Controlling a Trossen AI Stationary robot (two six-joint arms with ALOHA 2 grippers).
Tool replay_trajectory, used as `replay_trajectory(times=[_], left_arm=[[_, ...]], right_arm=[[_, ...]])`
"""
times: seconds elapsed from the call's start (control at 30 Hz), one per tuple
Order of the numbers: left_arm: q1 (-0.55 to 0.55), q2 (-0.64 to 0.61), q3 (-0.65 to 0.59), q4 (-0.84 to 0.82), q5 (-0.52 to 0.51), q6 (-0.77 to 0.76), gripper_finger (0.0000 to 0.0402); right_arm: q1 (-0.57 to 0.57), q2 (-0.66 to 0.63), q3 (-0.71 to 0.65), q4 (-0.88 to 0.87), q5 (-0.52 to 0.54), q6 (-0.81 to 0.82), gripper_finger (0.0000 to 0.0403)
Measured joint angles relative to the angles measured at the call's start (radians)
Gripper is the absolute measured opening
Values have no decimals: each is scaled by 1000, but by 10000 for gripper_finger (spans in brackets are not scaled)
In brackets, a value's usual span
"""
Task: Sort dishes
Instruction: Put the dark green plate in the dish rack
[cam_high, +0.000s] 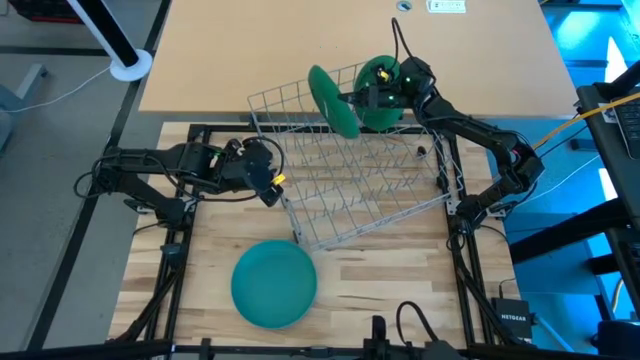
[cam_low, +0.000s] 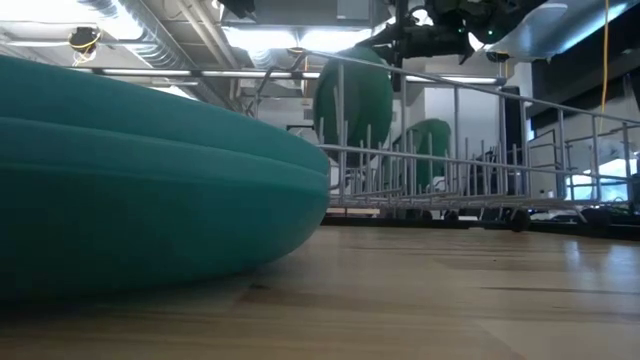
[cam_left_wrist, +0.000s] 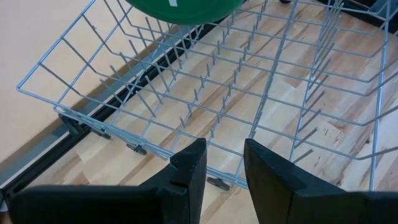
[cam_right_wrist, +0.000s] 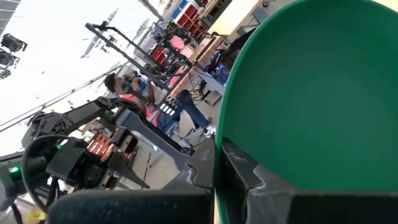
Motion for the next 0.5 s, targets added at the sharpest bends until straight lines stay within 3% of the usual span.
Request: replay_trajectory(times=[0.5], left_arm=[[0,0,0,0,0,0,100]], right_arm=[[-3,9,0,12,89,29,9]])
